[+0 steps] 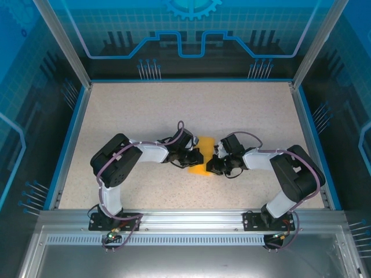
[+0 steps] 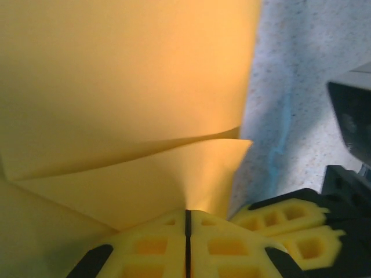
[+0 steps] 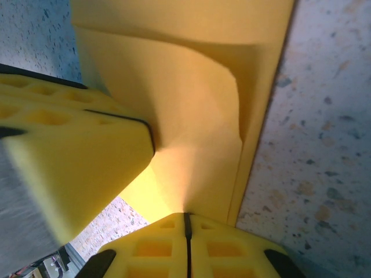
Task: Fold a paper plane with a square sheet of paper (pick it up from the middle)
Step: Fold the triangle a second time at the center of the table.
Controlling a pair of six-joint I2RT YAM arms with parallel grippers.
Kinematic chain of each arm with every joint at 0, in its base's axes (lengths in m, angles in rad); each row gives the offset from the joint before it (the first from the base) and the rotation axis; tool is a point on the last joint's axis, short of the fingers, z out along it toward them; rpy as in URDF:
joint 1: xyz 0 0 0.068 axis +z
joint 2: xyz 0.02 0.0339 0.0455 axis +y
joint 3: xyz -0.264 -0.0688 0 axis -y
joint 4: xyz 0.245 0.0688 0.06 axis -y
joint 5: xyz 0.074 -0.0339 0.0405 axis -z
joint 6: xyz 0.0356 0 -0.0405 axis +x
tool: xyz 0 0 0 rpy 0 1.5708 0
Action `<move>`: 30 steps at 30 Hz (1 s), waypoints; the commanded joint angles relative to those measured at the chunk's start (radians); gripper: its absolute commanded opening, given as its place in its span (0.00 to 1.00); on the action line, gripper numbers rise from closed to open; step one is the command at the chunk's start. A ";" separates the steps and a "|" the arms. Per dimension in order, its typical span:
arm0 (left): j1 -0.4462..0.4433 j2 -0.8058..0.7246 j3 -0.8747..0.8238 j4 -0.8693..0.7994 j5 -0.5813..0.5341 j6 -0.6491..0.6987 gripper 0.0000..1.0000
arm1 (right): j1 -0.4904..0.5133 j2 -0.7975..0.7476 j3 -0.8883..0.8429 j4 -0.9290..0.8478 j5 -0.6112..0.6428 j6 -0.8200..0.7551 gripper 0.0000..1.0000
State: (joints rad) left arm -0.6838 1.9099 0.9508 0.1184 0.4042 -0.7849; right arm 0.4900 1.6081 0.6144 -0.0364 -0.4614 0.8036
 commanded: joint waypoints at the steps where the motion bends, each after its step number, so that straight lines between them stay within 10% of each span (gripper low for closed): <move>1: -0.004 0.026 -0.011 0.021 -0.051 0.029 0.10 | 0.001 0.035 -0.040 -0.117 0.078 -0.016 0.07; 30: 0.144 0.055 0.036 -0.095 -0.105 0.055 0.09 | -0.006 0.015 -0.046 -0.137 0.076 -0.027 0.07</move>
State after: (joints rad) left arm -0.5831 1.9255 0.9756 0.0998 0.3908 -0.7586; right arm 0.4900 1.6062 0.6125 -0.0368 -0.4606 0.7925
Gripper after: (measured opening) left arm 0.088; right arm 0.073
